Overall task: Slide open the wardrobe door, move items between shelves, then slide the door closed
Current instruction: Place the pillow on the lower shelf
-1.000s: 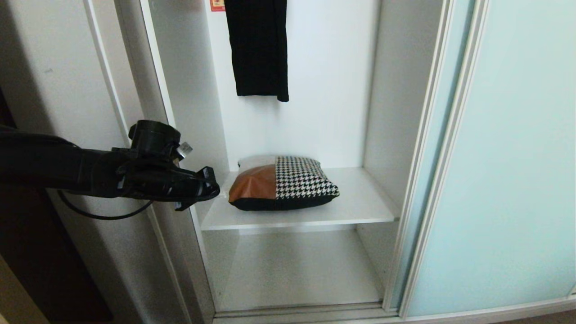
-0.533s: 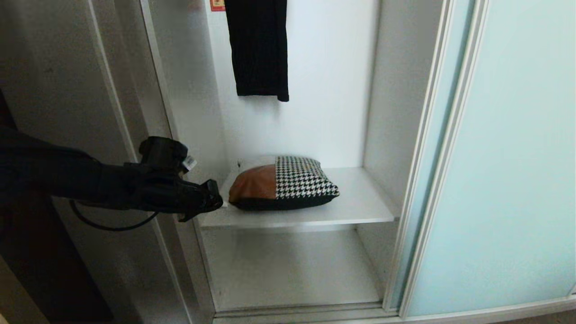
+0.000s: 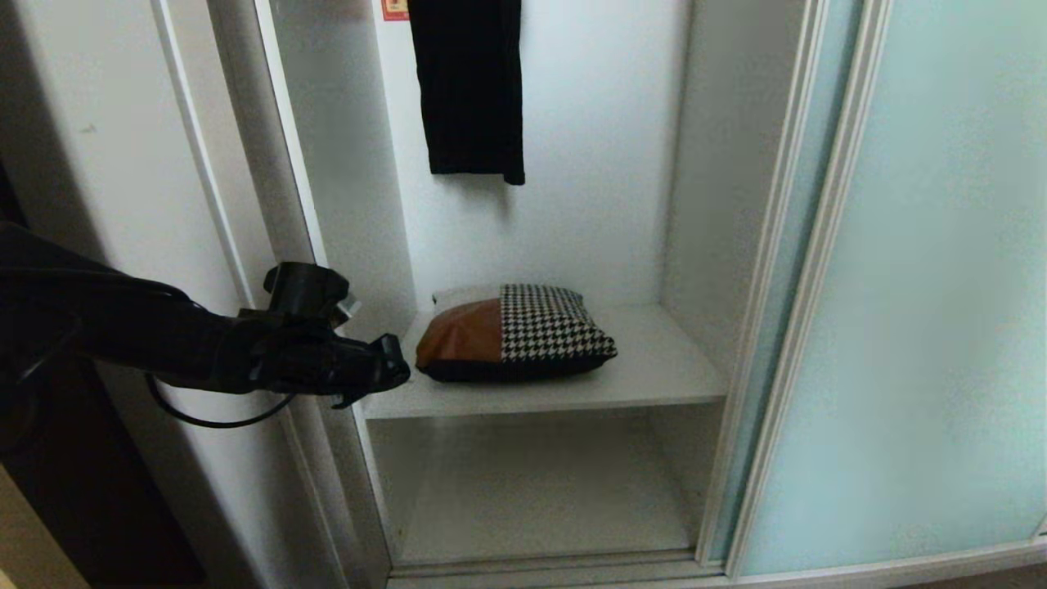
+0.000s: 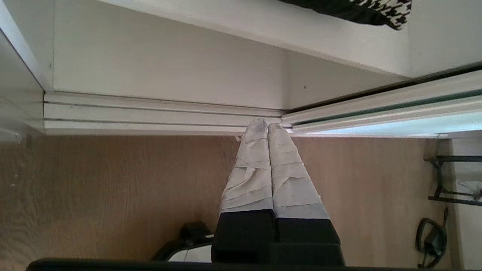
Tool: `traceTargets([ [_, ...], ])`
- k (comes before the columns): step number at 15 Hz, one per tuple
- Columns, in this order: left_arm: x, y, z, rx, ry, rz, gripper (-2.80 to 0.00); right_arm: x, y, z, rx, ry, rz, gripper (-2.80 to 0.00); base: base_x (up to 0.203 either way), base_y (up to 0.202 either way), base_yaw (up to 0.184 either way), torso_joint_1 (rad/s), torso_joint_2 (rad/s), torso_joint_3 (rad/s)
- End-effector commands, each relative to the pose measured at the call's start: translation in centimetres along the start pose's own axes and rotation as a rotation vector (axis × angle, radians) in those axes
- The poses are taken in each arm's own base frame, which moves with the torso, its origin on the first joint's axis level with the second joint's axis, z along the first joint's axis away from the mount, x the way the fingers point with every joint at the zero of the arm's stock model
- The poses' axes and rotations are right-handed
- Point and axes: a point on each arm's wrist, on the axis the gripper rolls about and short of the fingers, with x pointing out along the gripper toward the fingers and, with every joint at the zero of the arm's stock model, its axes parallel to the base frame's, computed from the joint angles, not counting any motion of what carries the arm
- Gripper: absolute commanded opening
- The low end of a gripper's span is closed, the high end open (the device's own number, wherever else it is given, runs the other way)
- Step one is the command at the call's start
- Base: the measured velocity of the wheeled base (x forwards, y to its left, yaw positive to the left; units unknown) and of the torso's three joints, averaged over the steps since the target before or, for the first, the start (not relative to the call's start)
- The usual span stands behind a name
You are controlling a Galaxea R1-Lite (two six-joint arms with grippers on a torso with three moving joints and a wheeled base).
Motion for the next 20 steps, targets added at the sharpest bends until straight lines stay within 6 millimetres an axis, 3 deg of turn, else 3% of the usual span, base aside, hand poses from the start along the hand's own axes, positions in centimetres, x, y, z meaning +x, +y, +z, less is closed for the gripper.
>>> traceTargets([
  [1,0.8,0.4,0.0,-0.009,0.008,0.007,-2.80,0.0,0.0,0.0,0.000,-0.001,0.001,-2.80,0.000,0.000,0.000,0.000,0.00,0.000],
  [4,2.0,0.5,0.6,-0.042,-0.004,0.024,-2.80,0.0,0.0,0.0,0.000,-0.001,0.001,-2.80,0.000,0.000,0.000,0.000,0.00,0.000],
  [5,2.3,0.6,0.6,-0.046,-0.001,0.031,0.00,0.0,0.0,0.0,0.000,-0.001,0.001,-2.80,0.000,0.000,0.000,0.000,0.00,0.000],
  [12,4.8,1.0,2.1,-0.102,-0.062,0.074,0.00,0.0,0.0,0.0,0.000,-0.001,0.001,-2.80,0.000,0.000,0.000,0.000,0.00,0.000],
  [16,7.9,2.4,2.4,-0.113,-0.109,0.160,0.00,0.0,0.0,0.0,0.000,-0.001,0.001,-2.80,0.000,0.000,0.000,0.000,0.00,0.000],
  [20,9.8,2.6,3.4,-0.106,-0.144,0.156,0.00,0.0,0.0,0.0,0.000,-0.001,0.001,-2.80,0.000,0.000,0.000,0.000,0.00,0.000],
])
